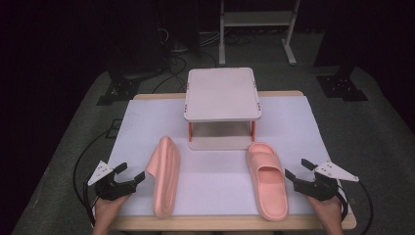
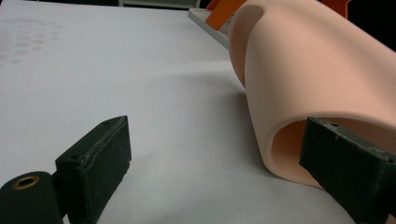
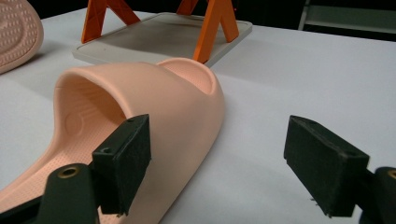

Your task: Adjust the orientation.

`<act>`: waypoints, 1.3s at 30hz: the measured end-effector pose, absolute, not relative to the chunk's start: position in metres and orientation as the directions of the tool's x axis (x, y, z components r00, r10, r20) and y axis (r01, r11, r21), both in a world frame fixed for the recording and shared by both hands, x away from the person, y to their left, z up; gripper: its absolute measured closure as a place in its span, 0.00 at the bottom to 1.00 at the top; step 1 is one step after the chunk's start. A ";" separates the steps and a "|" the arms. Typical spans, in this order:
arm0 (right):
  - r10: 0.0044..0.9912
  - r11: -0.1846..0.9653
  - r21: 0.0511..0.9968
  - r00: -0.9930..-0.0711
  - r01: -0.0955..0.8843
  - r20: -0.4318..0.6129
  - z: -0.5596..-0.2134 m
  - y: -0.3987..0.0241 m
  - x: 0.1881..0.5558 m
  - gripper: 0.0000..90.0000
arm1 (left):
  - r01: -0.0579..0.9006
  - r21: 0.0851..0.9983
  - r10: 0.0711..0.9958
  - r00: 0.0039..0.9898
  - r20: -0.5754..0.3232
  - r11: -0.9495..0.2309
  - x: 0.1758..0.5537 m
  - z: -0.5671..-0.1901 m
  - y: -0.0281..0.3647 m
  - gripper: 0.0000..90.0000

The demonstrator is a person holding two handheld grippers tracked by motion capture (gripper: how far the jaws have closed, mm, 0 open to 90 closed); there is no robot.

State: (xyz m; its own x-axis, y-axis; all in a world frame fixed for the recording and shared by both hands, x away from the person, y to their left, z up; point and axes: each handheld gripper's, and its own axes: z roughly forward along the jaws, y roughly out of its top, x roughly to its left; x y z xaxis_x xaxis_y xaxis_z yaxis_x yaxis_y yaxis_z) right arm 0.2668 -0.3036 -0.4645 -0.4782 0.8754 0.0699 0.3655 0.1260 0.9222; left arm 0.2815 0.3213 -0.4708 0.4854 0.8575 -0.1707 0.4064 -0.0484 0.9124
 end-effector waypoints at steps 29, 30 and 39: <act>0.869 0.124 0.924 -0.490 0.361 0.074 -0.464 -0.299 0.267 0.25 | 0.544 0.823 0.822 0.536 -0.192 -0.162 0.301 -0.475 0.285 0.51; 0.869 0.124 0.924 -0.490 0.361 0.074 -0.464 -0.299 0.267 0.25 | 0.544 0.823 0.822 0.536 -0.192 -0.162 0.301 -0.475 0.285 0.52; 0.863 0.114 0.925 -0.497 0.364 0.089 -0.464 -0.299 0.268 0.24 | 0.549 0.827 0.808 0.538 -0.240 -0.119 0.305 -0.474 0.278 0.59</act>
